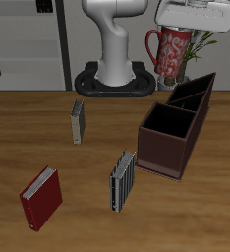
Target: Place the red mug into the left desk caddy's left compartment
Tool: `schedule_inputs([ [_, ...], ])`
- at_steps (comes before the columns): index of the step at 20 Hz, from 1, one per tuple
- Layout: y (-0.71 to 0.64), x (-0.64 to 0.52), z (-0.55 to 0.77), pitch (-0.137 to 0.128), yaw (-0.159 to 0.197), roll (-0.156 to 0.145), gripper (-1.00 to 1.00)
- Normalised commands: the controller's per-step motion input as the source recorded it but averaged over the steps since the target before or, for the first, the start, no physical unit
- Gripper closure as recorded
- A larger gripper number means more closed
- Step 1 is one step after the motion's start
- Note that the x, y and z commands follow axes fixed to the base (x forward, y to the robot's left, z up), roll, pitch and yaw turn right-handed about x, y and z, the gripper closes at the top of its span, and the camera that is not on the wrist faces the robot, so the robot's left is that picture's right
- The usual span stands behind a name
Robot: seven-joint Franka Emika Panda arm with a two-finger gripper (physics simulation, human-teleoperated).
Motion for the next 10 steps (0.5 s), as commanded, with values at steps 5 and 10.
schedule_inputs([
  [5,0.10,-0.45,-0.26,0.034,-0.036,0.008,1.00],
  [10,0.12,-0.43,-0.16,0.016,-0.028,-0.028,1.00],
])
